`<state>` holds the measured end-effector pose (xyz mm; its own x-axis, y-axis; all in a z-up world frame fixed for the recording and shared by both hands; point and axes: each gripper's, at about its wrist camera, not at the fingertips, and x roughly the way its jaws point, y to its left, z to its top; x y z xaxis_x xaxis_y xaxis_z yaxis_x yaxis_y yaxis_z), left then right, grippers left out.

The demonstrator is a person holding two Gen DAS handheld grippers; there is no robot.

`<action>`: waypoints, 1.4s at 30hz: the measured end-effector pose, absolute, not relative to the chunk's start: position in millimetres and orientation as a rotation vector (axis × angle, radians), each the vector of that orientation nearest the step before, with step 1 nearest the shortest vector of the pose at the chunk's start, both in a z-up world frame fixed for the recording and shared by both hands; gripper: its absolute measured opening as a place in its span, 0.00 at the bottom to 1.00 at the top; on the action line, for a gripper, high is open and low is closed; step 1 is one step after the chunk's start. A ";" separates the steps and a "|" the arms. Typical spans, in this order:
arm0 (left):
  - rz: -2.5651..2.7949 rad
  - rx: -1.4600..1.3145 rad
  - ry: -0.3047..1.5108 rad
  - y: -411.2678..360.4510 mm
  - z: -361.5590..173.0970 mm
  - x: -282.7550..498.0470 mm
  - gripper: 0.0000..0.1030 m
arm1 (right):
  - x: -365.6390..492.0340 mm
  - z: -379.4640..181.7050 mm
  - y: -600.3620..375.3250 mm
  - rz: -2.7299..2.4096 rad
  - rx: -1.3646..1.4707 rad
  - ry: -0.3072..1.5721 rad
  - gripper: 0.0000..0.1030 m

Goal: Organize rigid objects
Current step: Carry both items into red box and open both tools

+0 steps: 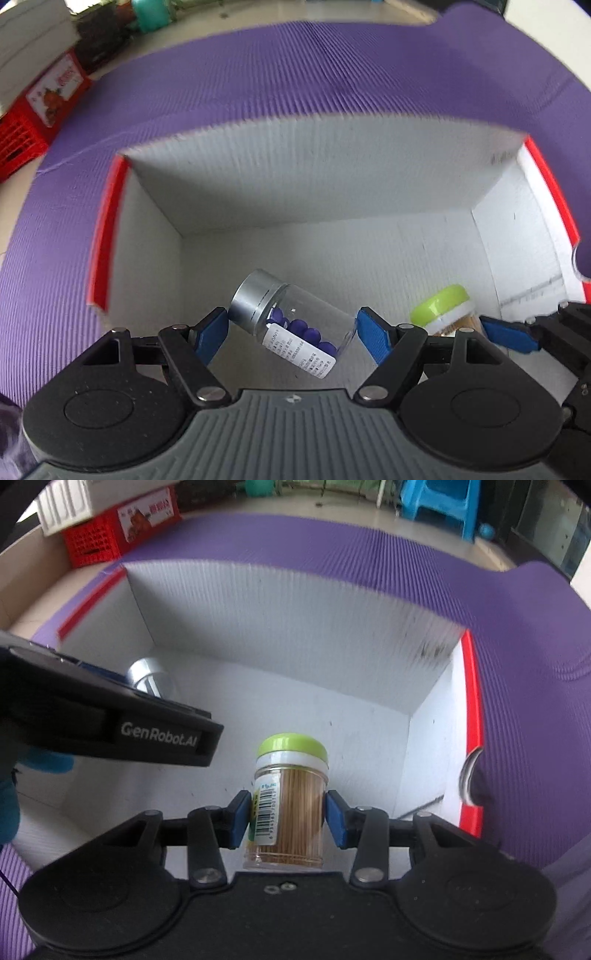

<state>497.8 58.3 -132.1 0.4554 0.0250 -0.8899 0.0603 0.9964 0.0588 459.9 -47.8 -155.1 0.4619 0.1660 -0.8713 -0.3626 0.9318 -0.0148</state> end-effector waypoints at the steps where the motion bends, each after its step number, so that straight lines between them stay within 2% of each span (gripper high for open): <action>1: -0.024 0.091 1.112 57.6 -135.1 498.8 0.75 | 460.7 -157.4 -48.0 0.324 -0.210 1.060 0.41; 9: -0.012 0.099 1.192 59.0 -146.2 505.2 0.75 | 461.9 -158.2 -41.5 0.325 -0.218 1.095 0.44; 13: 0.007 0.047 1.206 64.9 -143.1 504.0 0.75 | 459.7 -151.4 -43.3 0.350 -0.197 1.080 0.53; 18: 0.008 0.013 1.184 69.0 -132.7 497.8 0.75 | 448.0 -137.0 -46.8 0.361 -0.188 1.039 0.57; 22: 0.016 0.029 1.165 65.1 -120.9 487.2 0.75 | 438.1 -123.2 -51.4 0.360 -0.182 1.002 0.73; 25: 0.021 0.032 1.147 61.3 -112.1 476.9 0.79 | 427.3 -110.7 -56.2 0.370 -0.170 0.982 0.74; 33: 0.012 0.019 1.078 55.9 -70.5 434.6 0.79 | 395.7 -79.6 -79.8 0.384 -0.157 0.927 0.76; 42: 0.003 0.008 0.994 46.7 -28.0 382.0 0.79 | 355.7 -37.6 -98.9 0.398 -0.109 0.837 0.84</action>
